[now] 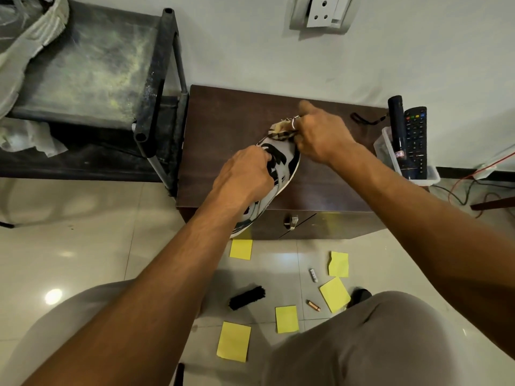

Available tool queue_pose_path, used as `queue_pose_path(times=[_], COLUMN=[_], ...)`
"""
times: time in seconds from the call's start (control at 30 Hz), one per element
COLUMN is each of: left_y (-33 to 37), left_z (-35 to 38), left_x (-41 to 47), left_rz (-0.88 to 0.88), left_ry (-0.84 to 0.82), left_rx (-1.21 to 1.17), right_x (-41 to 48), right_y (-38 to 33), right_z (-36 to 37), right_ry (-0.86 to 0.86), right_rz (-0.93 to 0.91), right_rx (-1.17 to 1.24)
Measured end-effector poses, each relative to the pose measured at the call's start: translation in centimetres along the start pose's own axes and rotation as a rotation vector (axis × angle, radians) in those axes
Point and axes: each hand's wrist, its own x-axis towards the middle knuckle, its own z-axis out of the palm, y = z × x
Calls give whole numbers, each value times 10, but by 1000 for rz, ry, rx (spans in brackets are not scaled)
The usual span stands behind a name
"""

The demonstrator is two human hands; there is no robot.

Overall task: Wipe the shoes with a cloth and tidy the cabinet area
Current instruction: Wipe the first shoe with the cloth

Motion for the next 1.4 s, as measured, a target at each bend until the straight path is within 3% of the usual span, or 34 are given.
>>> queue_pose_path(times=[0.1,0.23,0.33,0.47,0.63,0.77,0.9,1.23,1.4], left_y=[0,-1,0,0,2,2,2,1,0], left_z=[0,0,0,0,-1,0,2,3,3], left_x=[0,0,0,0,0,0,0,5,6], left_rz=[-15,-3,-7,6,35,53,50,54,43], left_ry=[-4,2,1,15,-25,-61,-55,-88,-77], left_rx=[-8,-30,-20,-4,61,88,120,159,126], right_x=[-8,-23,-36,-45,-62,-67,-67,-9,-43], right_y=[-4,0,-9,4,-3,4,-26,-7,-14], right_z=[3,3,5,7,21,29,59,39,52], right_ry=[-86,-37,-76,-39,-130,220,235,233,163], right_rz=[-107,5,-52,44,124,475,535,504,473], right_rx=[11,35,76,158,368,606,772,713,682])
